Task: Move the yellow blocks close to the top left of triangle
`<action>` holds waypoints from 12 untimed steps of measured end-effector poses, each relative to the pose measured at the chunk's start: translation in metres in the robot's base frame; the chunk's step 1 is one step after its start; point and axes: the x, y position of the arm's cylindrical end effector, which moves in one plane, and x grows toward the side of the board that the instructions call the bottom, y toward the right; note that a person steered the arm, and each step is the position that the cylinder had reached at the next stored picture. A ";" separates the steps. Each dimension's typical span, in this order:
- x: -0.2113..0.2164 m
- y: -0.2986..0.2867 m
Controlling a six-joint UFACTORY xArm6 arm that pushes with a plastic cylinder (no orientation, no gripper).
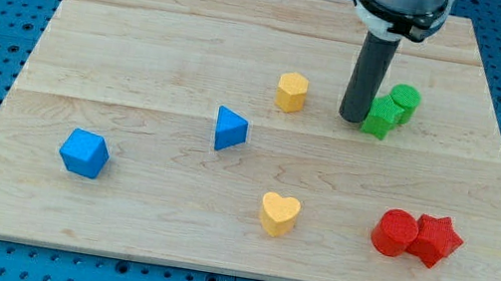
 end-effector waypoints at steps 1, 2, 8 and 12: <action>0.006 -0.022; -0.030 -0.028; 0.014 -0.124; 0.156 -0.032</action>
